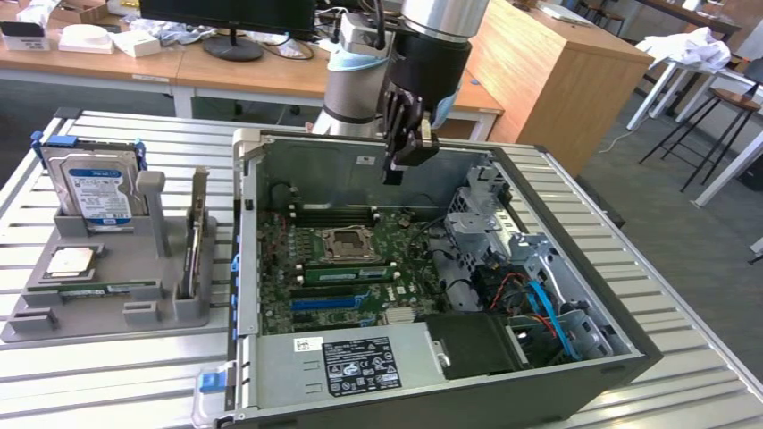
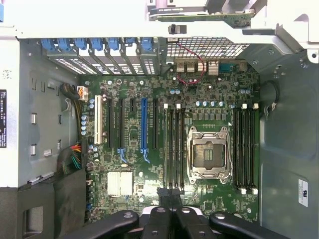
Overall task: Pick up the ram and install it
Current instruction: 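Press down the ram until it locks into place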
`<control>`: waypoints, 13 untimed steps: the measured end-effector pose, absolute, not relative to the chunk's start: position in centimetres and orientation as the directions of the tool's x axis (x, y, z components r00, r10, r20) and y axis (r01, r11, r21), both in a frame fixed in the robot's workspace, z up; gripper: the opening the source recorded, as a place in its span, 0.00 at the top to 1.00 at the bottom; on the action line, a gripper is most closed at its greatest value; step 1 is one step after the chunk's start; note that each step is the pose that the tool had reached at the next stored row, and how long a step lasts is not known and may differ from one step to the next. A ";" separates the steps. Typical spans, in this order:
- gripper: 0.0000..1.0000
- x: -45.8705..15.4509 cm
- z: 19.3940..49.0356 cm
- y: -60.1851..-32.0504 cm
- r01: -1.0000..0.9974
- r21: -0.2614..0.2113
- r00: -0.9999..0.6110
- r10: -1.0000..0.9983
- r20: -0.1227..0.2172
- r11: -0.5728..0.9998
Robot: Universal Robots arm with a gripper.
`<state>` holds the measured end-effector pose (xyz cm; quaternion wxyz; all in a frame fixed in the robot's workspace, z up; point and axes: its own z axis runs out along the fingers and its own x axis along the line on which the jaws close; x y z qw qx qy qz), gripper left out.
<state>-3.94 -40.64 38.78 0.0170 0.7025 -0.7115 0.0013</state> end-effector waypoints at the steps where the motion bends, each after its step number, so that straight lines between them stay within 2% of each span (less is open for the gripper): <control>1: 0.90 -3.9 38.8 -40.6 -1.000 0.022 -0.012 -1.000 0.026 0.013; 13: 0.90 -2.1 38.8 -40.6 -1.000 0.022 -0.012 -1.000 0.026 0.013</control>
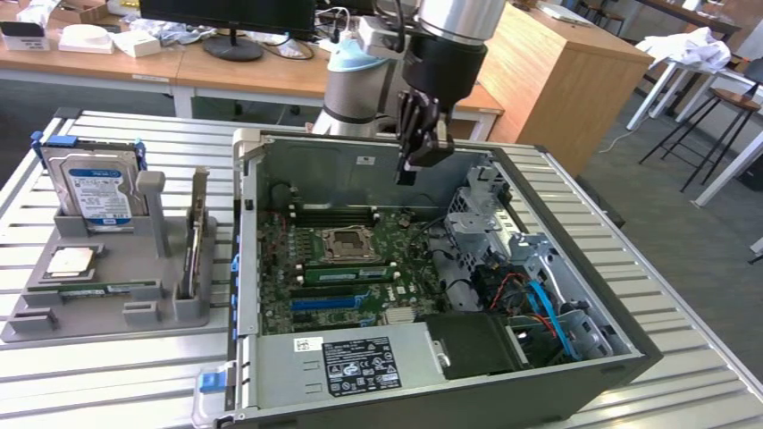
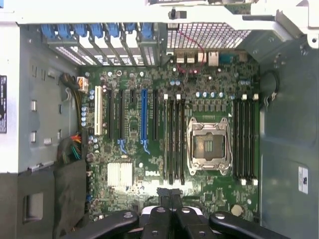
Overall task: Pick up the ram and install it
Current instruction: 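Press down the ram until it locks into place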
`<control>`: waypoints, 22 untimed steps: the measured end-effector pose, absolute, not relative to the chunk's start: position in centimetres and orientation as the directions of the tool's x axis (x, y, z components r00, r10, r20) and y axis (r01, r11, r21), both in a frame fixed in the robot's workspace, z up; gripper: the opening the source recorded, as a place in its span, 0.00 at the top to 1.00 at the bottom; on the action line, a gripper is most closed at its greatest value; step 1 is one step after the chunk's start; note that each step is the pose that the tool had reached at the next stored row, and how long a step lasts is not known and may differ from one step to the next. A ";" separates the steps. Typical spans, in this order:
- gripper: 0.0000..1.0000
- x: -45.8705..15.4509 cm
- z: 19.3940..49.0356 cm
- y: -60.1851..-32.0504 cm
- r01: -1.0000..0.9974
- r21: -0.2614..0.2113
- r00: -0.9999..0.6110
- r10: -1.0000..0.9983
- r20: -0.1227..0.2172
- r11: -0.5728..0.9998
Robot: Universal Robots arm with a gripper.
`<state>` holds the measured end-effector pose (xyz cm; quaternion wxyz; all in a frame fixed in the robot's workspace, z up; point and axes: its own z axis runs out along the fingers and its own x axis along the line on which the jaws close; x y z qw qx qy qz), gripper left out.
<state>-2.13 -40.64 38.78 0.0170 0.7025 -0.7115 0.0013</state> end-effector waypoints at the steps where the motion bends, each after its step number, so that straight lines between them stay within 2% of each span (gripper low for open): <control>1: 0.90 -1.9 38.8 -40.6 -1.000 0.022 -0.012 -1.000 0.026 0.013; 22: 0.90 -1.4 37.6 -40.6 -1.000 0.022 -0.012 -1.000 0.026 0.013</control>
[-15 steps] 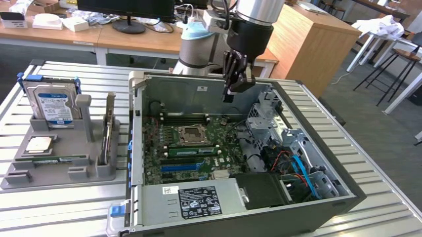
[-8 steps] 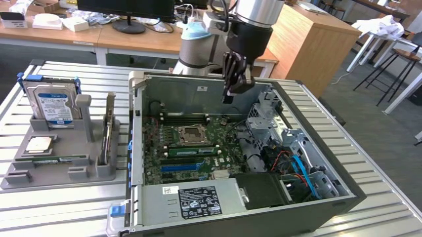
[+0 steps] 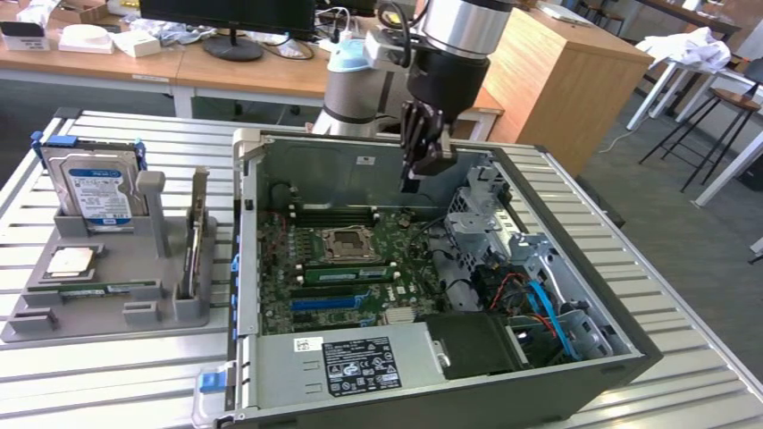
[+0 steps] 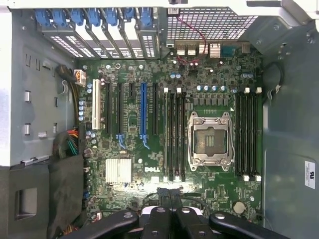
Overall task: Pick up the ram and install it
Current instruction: 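Press down the ram until it locks into place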
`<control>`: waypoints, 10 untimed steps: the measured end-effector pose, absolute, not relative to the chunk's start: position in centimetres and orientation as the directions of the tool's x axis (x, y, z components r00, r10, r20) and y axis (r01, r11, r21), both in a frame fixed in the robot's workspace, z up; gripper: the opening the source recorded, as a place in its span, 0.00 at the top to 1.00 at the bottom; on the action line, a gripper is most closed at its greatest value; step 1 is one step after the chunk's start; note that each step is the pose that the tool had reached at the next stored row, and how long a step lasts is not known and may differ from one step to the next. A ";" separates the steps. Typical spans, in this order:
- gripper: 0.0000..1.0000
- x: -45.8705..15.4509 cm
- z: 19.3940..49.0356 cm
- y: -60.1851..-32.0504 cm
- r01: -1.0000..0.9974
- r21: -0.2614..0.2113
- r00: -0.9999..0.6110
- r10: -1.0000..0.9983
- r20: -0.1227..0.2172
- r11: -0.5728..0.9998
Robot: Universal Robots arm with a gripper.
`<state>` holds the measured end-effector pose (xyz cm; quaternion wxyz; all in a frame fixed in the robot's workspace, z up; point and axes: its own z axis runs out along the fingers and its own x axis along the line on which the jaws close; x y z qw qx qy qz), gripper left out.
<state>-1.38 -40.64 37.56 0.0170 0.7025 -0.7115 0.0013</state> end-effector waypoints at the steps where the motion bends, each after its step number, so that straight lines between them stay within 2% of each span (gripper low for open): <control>1: 0.90 -1.4 37.5 -40.6 -1.000 0.022 -0.012 -1.000 0.026 0.013; 10: 0.90 -1.4 36.9 -40.6 -1.000 0.022 -0.012 -1.000 0.026 0.013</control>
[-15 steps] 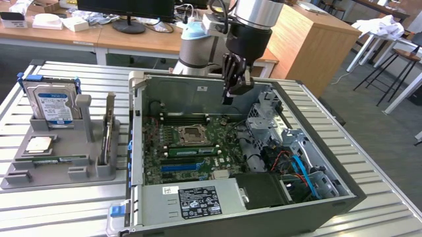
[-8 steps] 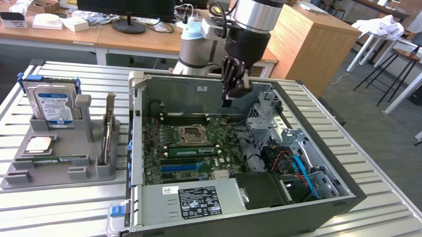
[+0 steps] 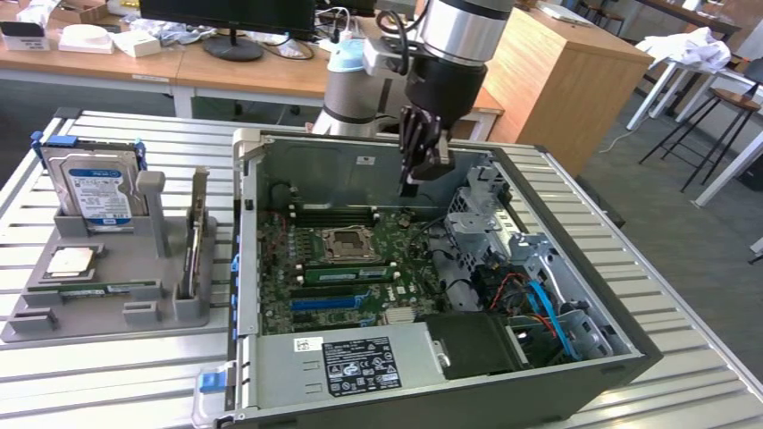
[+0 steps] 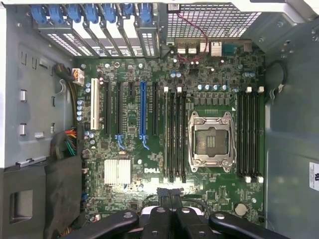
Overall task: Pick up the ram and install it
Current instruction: 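Press down the ram until it locks into place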
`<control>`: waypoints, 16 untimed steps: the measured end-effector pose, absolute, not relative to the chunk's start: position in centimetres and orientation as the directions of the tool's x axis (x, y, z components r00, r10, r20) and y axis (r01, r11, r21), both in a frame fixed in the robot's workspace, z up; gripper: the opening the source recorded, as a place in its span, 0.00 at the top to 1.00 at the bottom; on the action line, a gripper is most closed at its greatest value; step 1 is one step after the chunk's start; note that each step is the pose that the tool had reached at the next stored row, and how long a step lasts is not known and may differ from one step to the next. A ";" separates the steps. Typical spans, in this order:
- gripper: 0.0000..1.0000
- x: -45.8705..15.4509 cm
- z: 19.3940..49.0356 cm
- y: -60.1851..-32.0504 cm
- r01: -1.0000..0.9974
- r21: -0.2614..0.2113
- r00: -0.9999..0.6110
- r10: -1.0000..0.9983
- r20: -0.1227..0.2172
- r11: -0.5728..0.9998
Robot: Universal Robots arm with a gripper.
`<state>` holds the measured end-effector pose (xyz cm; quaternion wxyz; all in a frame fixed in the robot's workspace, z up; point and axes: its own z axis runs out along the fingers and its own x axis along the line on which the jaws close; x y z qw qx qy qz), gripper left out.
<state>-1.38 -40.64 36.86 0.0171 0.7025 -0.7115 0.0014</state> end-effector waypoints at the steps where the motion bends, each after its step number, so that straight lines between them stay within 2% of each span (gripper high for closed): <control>1: 0.90 -1.4 36.8 -40.6 -1.000 0.022 -0.012 -1.000 0.026 0.013; 16: 0.90 -1.4 35.0 -40.6 -1.000 0.022 -0.012 -1.000 0.026 0.013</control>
